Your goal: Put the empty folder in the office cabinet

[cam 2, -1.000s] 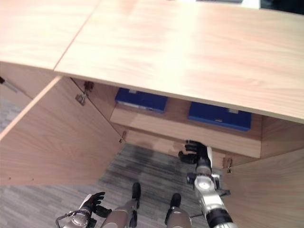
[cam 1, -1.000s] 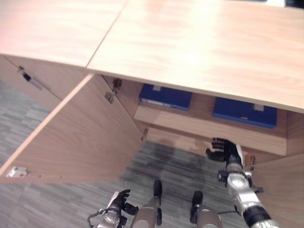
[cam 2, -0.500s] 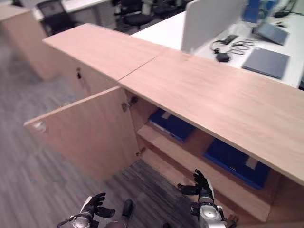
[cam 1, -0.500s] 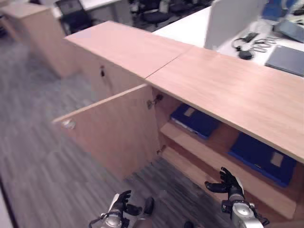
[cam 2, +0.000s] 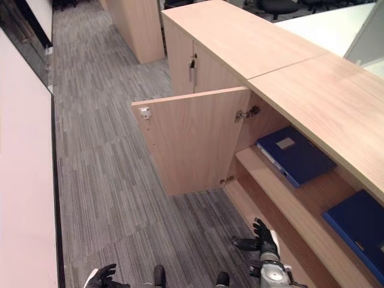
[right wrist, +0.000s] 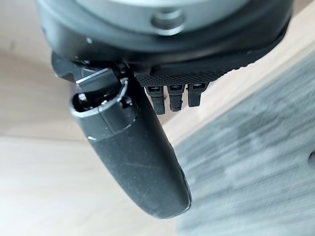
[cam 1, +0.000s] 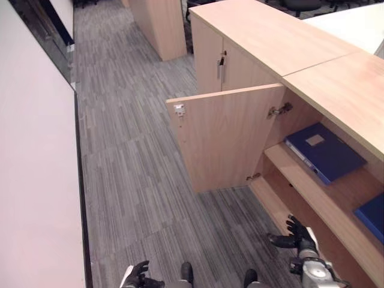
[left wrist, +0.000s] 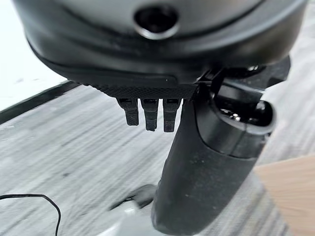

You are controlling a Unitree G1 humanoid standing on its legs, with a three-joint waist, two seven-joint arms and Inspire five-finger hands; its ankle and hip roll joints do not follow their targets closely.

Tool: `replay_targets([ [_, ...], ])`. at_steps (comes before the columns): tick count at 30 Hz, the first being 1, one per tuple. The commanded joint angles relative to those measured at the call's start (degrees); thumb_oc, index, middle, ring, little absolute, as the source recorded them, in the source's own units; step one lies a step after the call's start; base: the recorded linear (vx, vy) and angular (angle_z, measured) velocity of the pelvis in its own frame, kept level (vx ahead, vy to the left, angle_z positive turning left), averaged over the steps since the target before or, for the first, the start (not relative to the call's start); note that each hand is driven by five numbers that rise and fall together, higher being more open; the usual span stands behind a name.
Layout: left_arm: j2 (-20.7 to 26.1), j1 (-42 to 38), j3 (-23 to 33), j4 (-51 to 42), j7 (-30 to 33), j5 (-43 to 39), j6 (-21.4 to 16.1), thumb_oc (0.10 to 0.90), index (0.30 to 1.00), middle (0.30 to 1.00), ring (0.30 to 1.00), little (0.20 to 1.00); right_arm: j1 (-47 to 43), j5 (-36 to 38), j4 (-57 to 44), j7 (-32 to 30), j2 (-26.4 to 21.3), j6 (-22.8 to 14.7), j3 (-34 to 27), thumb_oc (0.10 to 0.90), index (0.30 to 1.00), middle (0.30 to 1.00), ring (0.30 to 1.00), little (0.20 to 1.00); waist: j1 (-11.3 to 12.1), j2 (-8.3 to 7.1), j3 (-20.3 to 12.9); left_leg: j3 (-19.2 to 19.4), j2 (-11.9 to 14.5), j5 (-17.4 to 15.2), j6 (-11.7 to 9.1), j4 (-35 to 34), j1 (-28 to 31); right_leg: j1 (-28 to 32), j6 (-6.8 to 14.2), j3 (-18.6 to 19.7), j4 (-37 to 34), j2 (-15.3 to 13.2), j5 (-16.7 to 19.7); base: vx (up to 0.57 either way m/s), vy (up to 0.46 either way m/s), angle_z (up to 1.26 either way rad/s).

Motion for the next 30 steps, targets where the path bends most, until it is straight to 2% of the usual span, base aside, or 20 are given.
replay_targets([
  [1, 2.3, -2.5, -0.2, -1.5, 0.7, 2.3, -2.2, 0.800, 0.900, 0.900, 0.900, 0.900, -3.8, -2.2, -4.2, -1.7, -2.8, -4.1, -0.8, 0.800, 0.900, 0.900, 0.900, 0.900, -0.1, 0.44, -2.9, -2.2, 2.5, -5.6, -1.2, 3.0, 3.8, 1.5, 0.1, -2.6, 1.8, 3.1, -5.3, 0.04, 0.089, 0.00],
  [13, 3.4, -3.7, 0.3, -4.4, 1.4, 2.0, -3.4, 0.800, 0.900, 0.900, 0.900, 0.900, -1.0, -3.6, -4.3, -0.5, -0.8, -3.6, -0.3, 0.800, 0.900, 0.900, 0.900, 0.900, 0.1, 0.38, -3.5, -4.4, -0.7, -5.7, 0.8, -1.4, 5.7, 1.3, 1.5, -2.2, 4.5, 0.7, -5.3, 0.03, 0.086, 0.07],
  [19, 5.0, -5.4, 2.4, -13.1, 1.5, -3.6, -5.0, 0.800, 0.900, 0.900, 0.900, 0.900, 0.4, -3.8, -4.0, 0.4, 0.0, -3.8, -1.0, 0.800, 0.900, 0.900, 0.900, 0.900, -0.5, -0.19, -4.0, -4.9, -1.5, -5.9, 1.4, -1.6, 5.3, 1.1, 2.2, -1.3, 3.4, 0.0, -4.3, 0.05, 0.047, 0.04],
  [24, 8.1, -11.7, 5.5, -16.3, 3.3, -8.7, -6.0, 0.800, 0.900, 0.900, 0.900, 0.900, 1.2, -4.7, -5.0, 1.8, 0.0, -3.8, -0.2, 0.800, 0.900, 0.900, 0.900, 0.900, -1.9, -0.80, -4.8, -4.4, -2.0, -6.4, 1.7, -1.9, 5.7, 1.1, 2.7, 0.3, 2.8, -0.3, -3.7, 0.05, 0.044, -0.02],
  [25, 9.0, -13.5, 6.2, -16.3, 3.7, -9.8, -6.2, 0.800, 0.900, 0.900, 0.900, 0.900, 1.5, -4.9, -5.3, 2.1, -0.1, -3.8, 0.2, 0.800, 0.900, 0.900, 0.900, 0.900, -2.2, -0.89, -4.9, -4.2, -2.1, -6.5, 1.7, -1.9, 5.8, 1.1, 2.8, 0.7, 2.8, -0.3, -3.7, 0.07, 0.065, -0.10],
  [27, 13.6, -21.2, 7.2, -13.6, 5.1, -12.6, -6.4, 0.800, 0.900, 0.900, 0.900, 0.900, 1.9, -5.3, -6.6, 3.3, -1.1, -3.9, 1.6, 0.800, 0.900, 0.900, 0.900, 0.900, -3.8, -1.16, -5.3, -3.3, -2.2, -7.1, 1.8, -1.9, 6.6, 1.0, 3.3, 2.1, 2.8, -0.3, -3.3, 0.08, 0.077, -0.18],
  [28, 17.8, -26.0, 7.6, -12.1, 5.2, -13.8, -6.4, 0.800, 0.900, 0.900, 0.900, 0.900, 2.2, -5.6, -7.2, 4.1, -1.9, -4.0, 2.6, 0.800, 0.900, 0.900, 0.900, 0.900, -4.9, -1.29, -5.5, -2.6, -2.2, -7.5, 1.8, -1.9, 7.0, 0.9, 3.6, 2.8, 2.8, -0.4, -2.9, 0.06, 0.070, -0.33],
  [30, 22.9, -33.0, 8.0, -7.6, 5.1, -15.8, -6.3, 0.800, 0.900, 0.900, 0.900, 0.900, 3.0, -5.6, -7.8, 5.7, -3.2, -4.0, 3.8, 0.800, 0.900, 0.900, 0.900, 0.900, -6.5, -1.44, -5.7, -1.4, -2.2, -7.8, 1.8, -1.9, 7.4, 0.3, 4.3, 4.0, 2.9, -0.4, -2.3, 0.05, 0.067, -0.36],
])
